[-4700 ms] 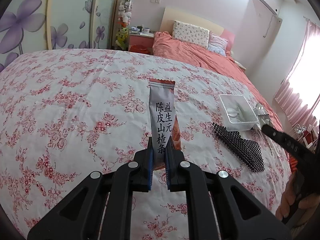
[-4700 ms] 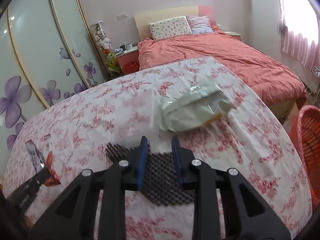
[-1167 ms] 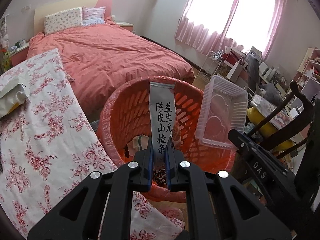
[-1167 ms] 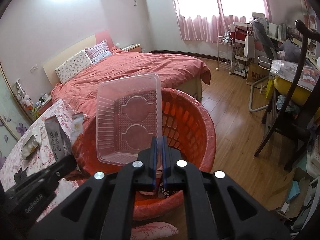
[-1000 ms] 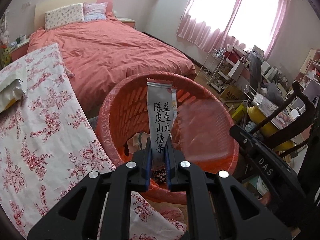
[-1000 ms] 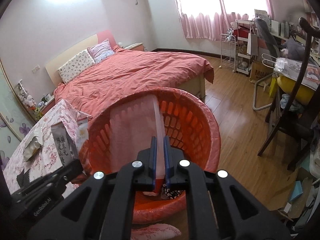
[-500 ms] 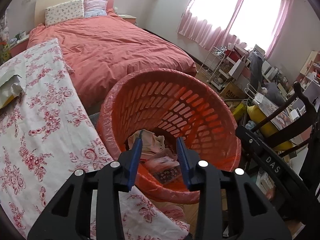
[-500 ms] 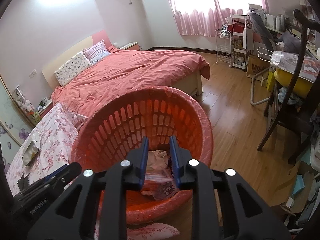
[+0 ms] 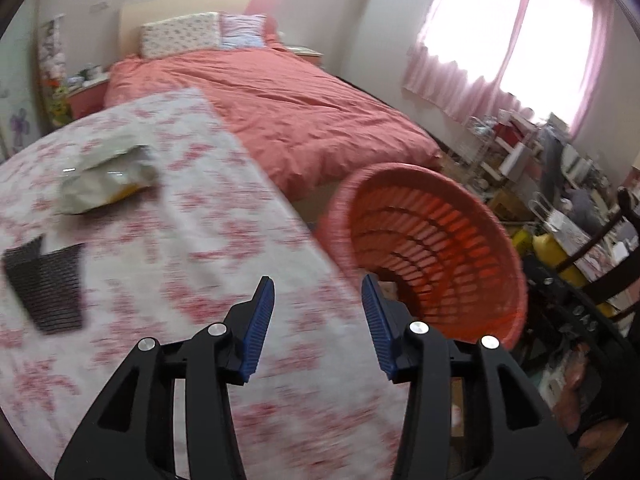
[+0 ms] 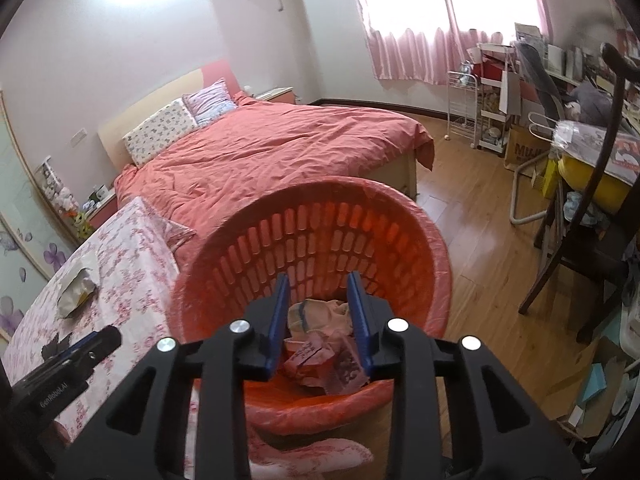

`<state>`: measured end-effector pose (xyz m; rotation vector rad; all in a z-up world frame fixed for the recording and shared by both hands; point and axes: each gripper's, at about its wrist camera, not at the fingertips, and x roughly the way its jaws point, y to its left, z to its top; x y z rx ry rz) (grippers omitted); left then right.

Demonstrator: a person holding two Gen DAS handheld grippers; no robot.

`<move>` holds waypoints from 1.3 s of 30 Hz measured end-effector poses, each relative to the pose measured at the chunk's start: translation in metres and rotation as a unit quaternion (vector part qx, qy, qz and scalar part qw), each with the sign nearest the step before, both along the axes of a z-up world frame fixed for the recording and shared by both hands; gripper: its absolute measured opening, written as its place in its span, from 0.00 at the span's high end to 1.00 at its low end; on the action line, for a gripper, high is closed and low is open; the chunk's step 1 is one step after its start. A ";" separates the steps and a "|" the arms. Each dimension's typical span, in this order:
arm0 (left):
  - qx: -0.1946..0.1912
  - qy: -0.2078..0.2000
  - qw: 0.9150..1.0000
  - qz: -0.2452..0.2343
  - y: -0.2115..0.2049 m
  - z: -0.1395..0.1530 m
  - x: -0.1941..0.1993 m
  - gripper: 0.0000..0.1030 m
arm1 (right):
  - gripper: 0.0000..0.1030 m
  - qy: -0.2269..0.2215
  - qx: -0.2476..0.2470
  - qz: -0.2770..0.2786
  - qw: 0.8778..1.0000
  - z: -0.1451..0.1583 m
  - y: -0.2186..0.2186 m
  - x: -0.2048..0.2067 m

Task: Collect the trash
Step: 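Move both open tools back over the bed, then close the left tool on the black-and-white checkered cloth and lift it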

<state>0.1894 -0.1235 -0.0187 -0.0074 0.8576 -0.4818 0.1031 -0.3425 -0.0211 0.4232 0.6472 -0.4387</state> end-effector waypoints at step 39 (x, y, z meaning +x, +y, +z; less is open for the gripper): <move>0.025 0.004 0.976 0.218 0.206 -0.022 0.040 0.95 | 0.63 0.036 -0.059 0.189 0.980 0.010 0.178 0.062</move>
